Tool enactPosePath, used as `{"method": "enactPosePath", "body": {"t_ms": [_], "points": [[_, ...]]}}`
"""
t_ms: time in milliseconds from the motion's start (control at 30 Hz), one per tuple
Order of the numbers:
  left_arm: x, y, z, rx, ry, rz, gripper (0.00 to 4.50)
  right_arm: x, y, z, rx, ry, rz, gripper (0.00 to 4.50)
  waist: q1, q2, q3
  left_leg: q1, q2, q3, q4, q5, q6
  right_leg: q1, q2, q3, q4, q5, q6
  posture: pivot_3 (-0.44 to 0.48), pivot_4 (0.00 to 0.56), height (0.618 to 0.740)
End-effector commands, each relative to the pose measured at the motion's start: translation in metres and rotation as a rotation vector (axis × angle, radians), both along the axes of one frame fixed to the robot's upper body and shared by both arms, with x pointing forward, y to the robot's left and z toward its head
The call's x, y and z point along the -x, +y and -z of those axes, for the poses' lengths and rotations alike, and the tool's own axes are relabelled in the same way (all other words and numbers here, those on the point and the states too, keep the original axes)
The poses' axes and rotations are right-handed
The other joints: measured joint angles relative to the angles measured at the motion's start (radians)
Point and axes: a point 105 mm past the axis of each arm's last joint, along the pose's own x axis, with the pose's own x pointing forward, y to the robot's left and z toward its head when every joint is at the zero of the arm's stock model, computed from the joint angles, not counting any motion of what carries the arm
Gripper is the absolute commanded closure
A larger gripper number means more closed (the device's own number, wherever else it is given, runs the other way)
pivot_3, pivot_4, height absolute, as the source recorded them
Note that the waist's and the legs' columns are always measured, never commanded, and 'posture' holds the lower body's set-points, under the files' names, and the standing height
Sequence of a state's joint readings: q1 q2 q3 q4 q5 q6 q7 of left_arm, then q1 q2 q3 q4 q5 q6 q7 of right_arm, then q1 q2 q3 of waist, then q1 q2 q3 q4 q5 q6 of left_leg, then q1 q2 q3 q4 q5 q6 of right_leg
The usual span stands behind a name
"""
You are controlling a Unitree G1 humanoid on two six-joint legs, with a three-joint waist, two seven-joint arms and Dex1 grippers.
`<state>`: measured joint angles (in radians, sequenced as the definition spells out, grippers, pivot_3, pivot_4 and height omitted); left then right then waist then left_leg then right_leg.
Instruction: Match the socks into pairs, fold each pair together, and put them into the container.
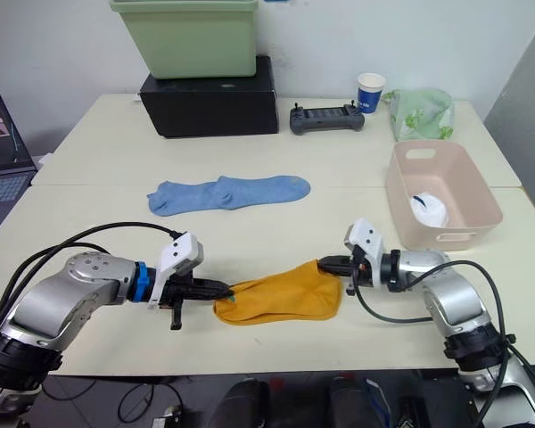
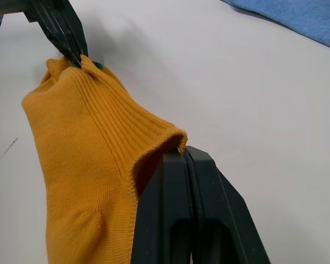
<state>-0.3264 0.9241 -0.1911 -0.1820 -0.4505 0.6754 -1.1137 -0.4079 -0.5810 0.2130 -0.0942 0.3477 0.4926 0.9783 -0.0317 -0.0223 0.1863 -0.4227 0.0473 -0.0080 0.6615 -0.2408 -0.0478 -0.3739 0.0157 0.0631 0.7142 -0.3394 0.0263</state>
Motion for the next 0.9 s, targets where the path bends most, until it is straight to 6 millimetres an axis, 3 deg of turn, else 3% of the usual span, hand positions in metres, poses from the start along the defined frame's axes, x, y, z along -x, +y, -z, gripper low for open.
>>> {"method": "enactPosePath", "body": {"t_ms": [33, 200, 233, 300, 533, 733, 833, 900], "points": [[0.000, -0.001, -0.003, -0.011, -0.014, 0.024, 4.50, -0.001, 0.002, -0.006, 0.011, -0.035, -0.009, 4.49, 0.000, 0.000, 0.000, 0.000, 0.000, 0.000, 0.000, 0.000, 0.000, 0.000, 0.000, 0.000, 0.000, 0.000, 0.000, 0.000, 0.150, 0.740], [-0.006, 0.000, -0.005, -0.023, -0.067, 0.030, 4.50, -0.003, 0.002, -0.006, 0.006, -0.033, 0.008, 4.49, 0.000, 0.000, 0.000, 0.000, 0.000, 0.000, 0.000, 0.000, 0.000, 0.000, 0.000, 0.000, 0.000, 0.000, 0.000, 0.000, 0.150, 0.740], [-0.007, 0.000, -0.007, -0.006, -0.073, 0.033, 4.31, -0.003, 0.001, -0.008, -0.004, -0.036, 0.009, 4.30, 0.000, 0.000, 0.000, 0.000, 0.000, 0.000, 0.000, 0.000, 0.000, 0.000, 0.000, 0.000, 0.000, 0.000, 0.000, 0.000, 0.150, 0.740], [-0.006, 0.000, -0.011, 0.024, -0.064, 0.029, 3.88, -0.003, 0.000, -0.012, -0.035, -0.034, 0.023, 3.86, 0.000, 0.000, 0.000, 0.000, 0.000, 0.000, 0.000, 0.000, 0.000, 0.000, 0.000, 0.000, 0.000, 0.000, 0.000, 0.000, 0.150, 0.740], [-0.020, 0.019, -0.035, 0.063, -0.195, -0.097, 1.76, 0.001, -0.024, -0.034, -0.067, -0.078, 0.083, 1.48, 0.000, 0.000, 0.000, 0.000, 0.000, -0.001, 0.000, 0.000, 0.000, 0.000, -0.001, 0.000, 0.000, 0.000, 0.000, 0.000, 0.150, 0.740], [-0.001, 0.015, -0.046, 0.119, -0.257, -0.045, 1.76, 0.019, -0.026, -0.031, -0.033, -0.062, 0.051, 1.48, -0.001, 0.000, 0.000, 0.000, 0.001, -0.001, 0.000, 0.000, 0.000, 0.000, -0.002, 0.000, 0.000, 0.000, 0.000, 0.000, 0.150, 0.740], [0.005, -0.010, -0.054, 0.200, -0.309, 0.005, 1.76, 0.028, -0.009, -0.032, -0.065, -0.061, 0.008, 1.48, 0.000, 0.000, 0.000, 0.000, 0.000, -0.001, 0.000, 0.000, 0.000, 0.001, -0.002, 0.000, 0.001, 0.000, 0.000, 0.000, 0.150, 0.740], [0.006, -0.026, -0.052, 0.208, -0.364, 0.031, 2.13, 0.034, 0.005, -0.033, -0.088, -0.074, -0.037, 1.85, 0.000, 0.000, 0.000, 0.000, 0.000, -0.001, 0.000, 0.000, 0.000, 0.001, -0.002, -0.001, 0.001, 0.000, 0.000, 0.000, 0.150, 0.740]]}}
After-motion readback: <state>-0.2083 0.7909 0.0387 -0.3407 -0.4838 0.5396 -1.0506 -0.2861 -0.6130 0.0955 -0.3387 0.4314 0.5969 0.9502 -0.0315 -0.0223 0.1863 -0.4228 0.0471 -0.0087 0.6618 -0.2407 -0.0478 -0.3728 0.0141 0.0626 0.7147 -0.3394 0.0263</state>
